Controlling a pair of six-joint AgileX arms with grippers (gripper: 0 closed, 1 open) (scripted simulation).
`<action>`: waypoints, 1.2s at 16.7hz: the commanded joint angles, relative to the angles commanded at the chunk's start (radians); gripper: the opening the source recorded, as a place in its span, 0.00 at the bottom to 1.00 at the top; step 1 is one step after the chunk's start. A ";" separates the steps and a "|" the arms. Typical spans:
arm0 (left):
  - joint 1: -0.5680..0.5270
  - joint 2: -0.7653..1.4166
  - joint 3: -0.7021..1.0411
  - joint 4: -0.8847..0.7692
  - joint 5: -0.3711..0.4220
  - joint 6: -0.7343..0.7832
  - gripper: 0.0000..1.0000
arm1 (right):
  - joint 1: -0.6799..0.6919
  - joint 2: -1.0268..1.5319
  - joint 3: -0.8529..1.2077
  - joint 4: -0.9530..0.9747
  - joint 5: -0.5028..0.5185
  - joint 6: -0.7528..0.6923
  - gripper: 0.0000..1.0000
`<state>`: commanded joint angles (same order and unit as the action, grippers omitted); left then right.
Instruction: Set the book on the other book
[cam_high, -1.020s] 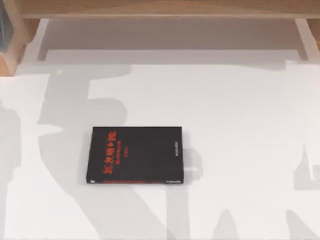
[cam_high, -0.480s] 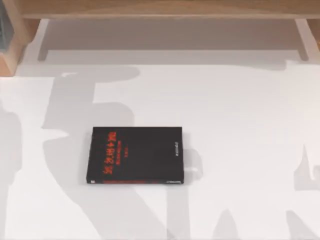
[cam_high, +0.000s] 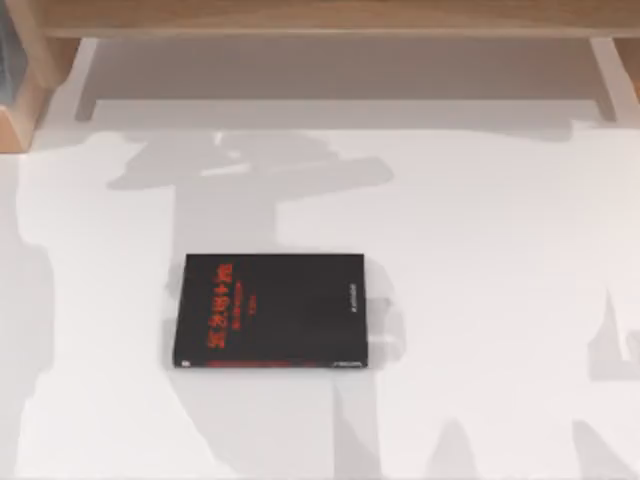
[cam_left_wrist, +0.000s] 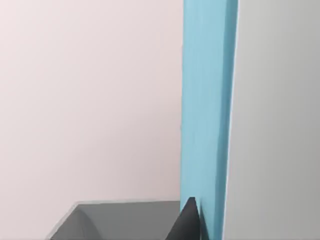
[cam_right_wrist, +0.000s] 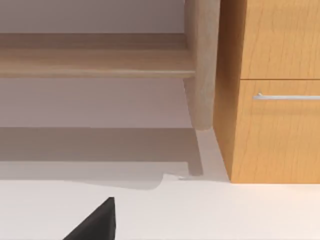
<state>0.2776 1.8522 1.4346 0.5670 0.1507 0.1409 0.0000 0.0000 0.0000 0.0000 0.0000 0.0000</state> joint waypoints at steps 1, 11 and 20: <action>-0.016 -0.049 -0.013 0.006 -0.060 0.041 0.00 | 0.000 0.000 0.000 0.000 0.000 0.000 1.00; -0.479 -0.487 -0.272 -0.009 -0.665 0.510 0.00 | 0.000 0.000 0.000 0.000 0.000 0.000 1.00; -1.106 -0.397 -0.675 -0.195 -0.897 0.764 0.00 | 0.000 0.000 0.000 0.000 0.000 0.000 1.00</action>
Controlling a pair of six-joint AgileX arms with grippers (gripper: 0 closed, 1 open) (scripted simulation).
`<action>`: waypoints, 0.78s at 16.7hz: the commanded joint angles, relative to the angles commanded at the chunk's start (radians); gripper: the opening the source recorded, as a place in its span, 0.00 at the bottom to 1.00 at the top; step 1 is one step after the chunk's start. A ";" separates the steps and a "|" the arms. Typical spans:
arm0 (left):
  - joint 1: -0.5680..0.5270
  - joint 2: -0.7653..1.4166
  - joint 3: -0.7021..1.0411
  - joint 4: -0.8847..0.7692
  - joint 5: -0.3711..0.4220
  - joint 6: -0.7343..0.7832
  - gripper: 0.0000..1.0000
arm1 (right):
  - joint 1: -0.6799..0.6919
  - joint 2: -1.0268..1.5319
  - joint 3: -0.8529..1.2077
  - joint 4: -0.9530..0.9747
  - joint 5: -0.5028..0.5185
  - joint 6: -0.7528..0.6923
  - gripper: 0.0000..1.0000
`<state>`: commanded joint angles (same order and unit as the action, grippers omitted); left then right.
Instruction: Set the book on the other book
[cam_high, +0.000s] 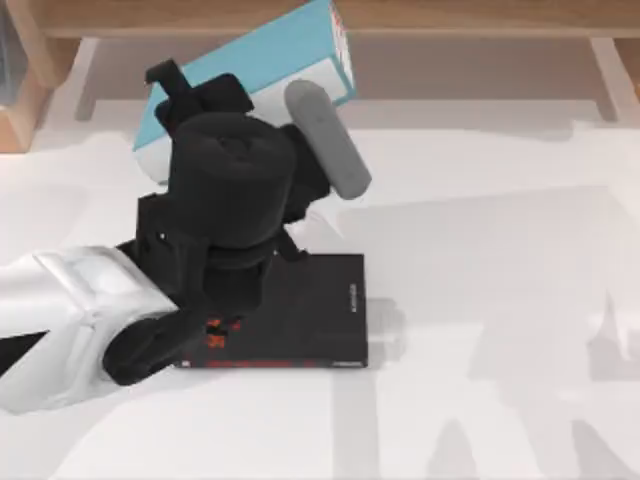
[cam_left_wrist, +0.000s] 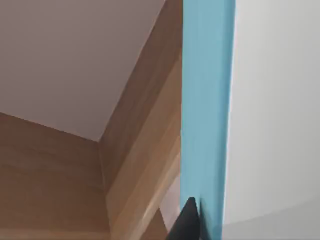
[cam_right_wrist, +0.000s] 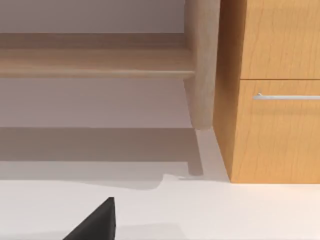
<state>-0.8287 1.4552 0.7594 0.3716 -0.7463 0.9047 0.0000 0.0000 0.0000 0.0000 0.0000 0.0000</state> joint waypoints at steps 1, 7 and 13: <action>-0.050 0.034 -0.044 -0.025 -0.013 0.013 0.00 | 0.000 0.000 0.000 0.000 0.000 0.000 1.00; -0.188 0.165 -0.188 -0.111 -0.054 0.042 0.00 | 0.000 0.000 0.000 0.000 0.000 0.000 1.00; -0.178 0.168 -0.186 -0.100 -0.052 0.047 0.00 | 0.000 0.000 0.000 0.000 0.000 0.000 1.00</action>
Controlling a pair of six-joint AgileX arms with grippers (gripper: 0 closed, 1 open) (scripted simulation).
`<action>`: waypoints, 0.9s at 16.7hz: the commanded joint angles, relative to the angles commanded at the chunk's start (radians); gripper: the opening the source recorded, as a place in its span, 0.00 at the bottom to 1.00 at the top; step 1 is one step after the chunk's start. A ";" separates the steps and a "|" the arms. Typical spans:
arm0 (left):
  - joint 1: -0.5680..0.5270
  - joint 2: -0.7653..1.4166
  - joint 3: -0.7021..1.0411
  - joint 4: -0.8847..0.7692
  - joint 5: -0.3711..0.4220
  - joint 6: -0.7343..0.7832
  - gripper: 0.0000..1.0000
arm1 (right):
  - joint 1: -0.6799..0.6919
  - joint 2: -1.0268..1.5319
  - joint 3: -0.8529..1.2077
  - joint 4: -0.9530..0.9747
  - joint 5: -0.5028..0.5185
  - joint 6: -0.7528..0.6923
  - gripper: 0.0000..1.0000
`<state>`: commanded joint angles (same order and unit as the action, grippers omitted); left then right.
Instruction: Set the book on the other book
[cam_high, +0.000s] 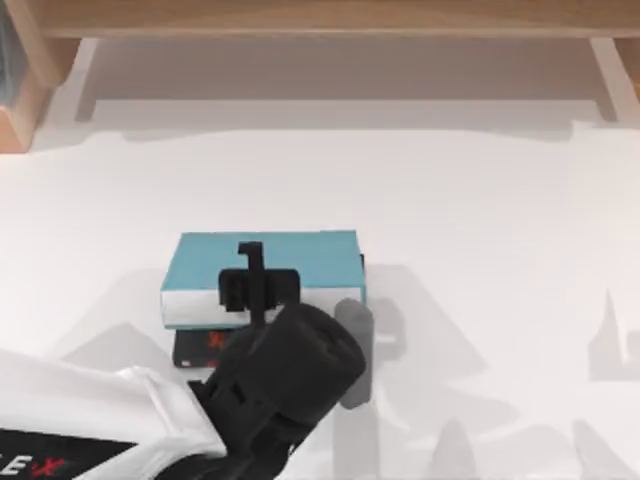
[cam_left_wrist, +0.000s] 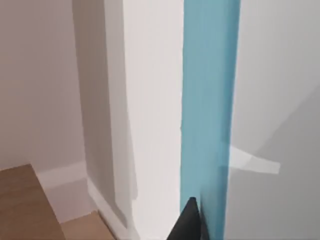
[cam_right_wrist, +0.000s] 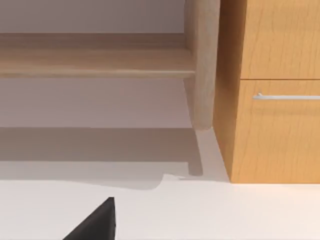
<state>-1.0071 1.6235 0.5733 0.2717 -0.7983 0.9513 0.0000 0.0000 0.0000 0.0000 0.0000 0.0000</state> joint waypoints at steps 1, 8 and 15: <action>0.001 0.006 0.001 0.007 0.005 0.006 0.00 | 0.000 0.000 0.000 0.000 0.000 0.000 1.00; 0.005 0.013 0.001 0.013 0.008 0.010 0.23 | 0.000 0.000 0.000 0.000 0.000 0.000 1.00; 0.005 0.013 0.001 0.013 0.008 0.010 0.75 | 0.000 0.000 0.000 0.000 0.000 0.000 1.00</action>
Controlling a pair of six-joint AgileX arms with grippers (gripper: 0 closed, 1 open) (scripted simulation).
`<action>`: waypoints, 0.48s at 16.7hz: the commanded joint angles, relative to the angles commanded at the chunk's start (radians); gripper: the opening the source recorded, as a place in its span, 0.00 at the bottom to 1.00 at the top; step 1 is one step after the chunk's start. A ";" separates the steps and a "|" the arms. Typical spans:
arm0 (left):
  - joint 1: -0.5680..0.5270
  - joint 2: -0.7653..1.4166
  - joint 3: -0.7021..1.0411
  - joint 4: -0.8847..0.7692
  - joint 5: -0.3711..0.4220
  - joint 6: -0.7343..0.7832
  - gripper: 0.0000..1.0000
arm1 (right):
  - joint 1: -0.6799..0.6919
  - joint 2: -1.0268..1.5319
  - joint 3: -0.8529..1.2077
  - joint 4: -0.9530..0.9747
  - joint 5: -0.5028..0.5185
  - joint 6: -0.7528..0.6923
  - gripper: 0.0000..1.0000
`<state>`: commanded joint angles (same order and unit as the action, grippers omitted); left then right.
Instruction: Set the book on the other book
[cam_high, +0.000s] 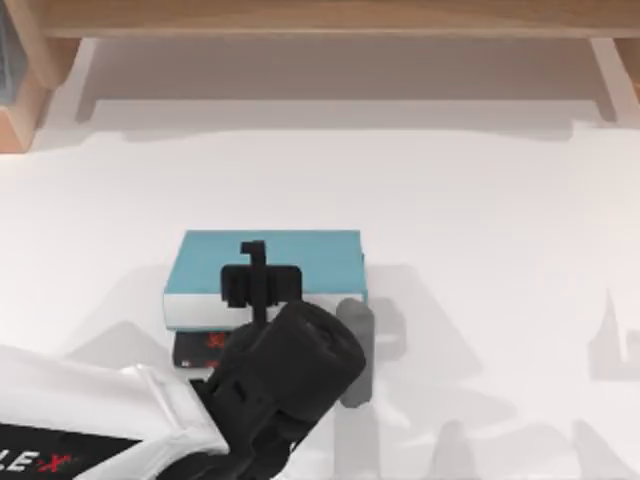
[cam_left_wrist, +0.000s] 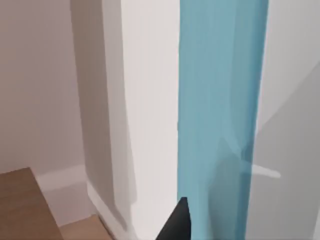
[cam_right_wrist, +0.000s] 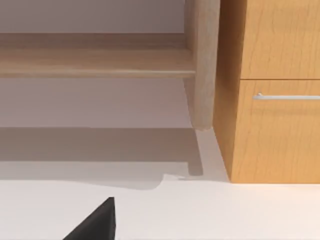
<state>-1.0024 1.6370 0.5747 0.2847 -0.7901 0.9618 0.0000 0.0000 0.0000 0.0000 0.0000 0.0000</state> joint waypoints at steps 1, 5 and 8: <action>0.000 0.000 0.000 0.000 0.000 0.000 0.83 | 0.000 0.000 0.000 0.000 0.000 0.000 1.00; 0.000 0.000 0.000 0.000 0.000 0.000 1.00 | 0.000 0.000 0.000 0.000 0.000 0.000 1.00; 0.000 0.000 0.000 0.000 0.000 0.000 1.00 | 0.000 0.000 0.000 0.000 0.000 0.000 1.00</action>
<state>-1.0024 1.6370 0.5747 0.2847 -0.7901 0.9618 0.0000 0.0000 0.0000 0.0000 0.0000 0.0000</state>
